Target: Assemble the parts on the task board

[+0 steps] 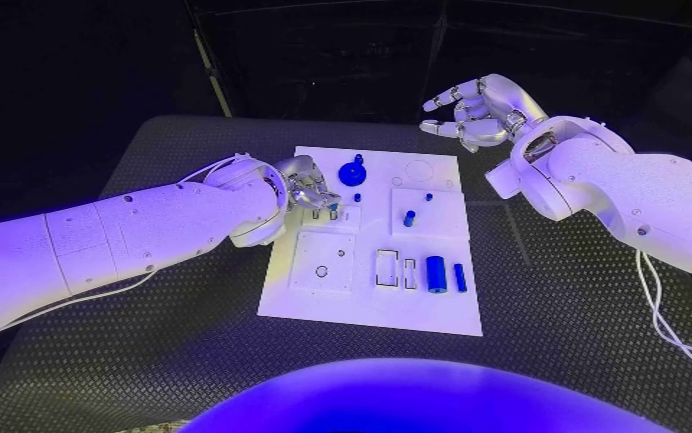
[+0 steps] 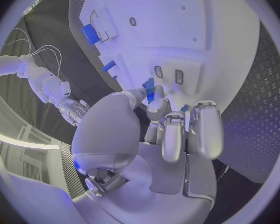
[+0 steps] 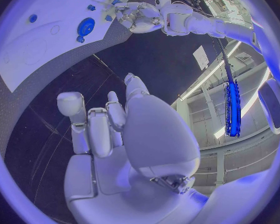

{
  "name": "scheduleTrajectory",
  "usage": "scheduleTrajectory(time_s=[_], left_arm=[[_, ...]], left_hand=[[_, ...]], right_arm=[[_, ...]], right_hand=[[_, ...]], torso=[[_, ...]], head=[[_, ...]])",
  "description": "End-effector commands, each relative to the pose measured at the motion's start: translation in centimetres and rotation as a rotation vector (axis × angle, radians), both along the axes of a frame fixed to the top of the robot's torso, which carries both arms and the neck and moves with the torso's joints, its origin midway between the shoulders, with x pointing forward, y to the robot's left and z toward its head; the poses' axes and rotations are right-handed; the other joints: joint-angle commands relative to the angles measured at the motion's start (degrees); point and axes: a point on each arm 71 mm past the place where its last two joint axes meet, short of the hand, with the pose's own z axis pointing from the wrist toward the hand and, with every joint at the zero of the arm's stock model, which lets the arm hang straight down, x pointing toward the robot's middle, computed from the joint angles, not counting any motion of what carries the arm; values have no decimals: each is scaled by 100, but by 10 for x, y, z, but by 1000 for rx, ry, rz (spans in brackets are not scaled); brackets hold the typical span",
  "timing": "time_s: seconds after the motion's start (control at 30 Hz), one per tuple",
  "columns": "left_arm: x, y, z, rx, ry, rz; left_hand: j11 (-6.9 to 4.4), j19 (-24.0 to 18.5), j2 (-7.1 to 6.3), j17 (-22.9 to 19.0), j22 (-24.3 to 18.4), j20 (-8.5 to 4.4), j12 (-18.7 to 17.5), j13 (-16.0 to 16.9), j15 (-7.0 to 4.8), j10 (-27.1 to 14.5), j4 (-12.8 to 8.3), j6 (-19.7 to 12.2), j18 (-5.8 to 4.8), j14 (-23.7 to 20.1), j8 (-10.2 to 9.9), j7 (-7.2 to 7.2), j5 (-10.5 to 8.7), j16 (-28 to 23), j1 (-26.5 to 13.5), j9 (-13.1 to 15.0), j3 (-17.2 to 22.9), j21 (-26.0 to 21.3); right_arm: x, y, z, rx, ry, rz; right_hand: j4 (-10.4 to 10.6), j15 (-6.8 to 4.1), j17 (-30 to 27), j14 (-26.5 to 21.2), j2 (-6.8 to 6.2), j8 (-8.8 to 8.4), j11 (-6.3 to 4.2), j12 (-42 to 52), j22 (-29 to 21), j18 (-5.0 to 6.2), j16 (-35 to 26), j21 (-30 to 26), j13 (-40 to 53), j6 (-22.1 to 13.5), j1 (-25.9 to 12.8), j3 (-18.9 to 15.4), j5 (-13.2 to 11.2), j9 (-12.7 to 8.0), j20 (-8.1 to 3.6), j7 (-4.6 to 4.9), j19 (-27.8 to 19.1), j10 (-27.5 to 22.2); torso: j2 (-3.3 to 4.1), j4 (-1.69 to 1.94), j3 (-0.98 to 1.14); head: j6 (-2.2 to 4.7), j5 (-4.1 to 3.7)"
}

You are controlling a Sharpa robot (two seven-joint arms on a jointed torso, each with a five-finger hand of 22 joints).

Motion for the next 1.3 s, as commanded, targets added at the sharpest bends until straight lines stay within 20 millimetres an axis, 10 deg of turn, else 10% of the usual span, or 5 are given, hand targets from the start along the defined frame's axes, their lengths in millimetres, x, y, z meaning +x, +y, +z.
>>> scheduleTrajectory(time_s=[0.03,1.3], left_arm=[[2,-1,4,-5,-89,15],[0,-6,-12,93,27,-42]], left_hand=[[4,98,-43,1509,11,-25,45,13,-11,59,-1084,41,-56,594,26,-4,17,18,-20,6,1140,38],[1,104,-73,1509,24,-28,32,-7,-14,61,-1101,49,-59,594,31,-7,14,18,-33,14,1183,45]], right_arm=[[0,0,2,5,-7,6],[1,3,1,6,-5,13]], right_hand=[[-4,-29,0,242,45,37,-14,5,-4,32,-40,-28,1,-6,-5,-38,34,-8,-15,-24,10,26],[7,-30,1,244,50,44,-15,7,-13,33,-43,-36,0,-4,-25,-50,36,-8,-16,-26,11,31]], torso=[[8,-9,-1],[8,-2,1]], head=[[-5,-2],[-14,-31]])
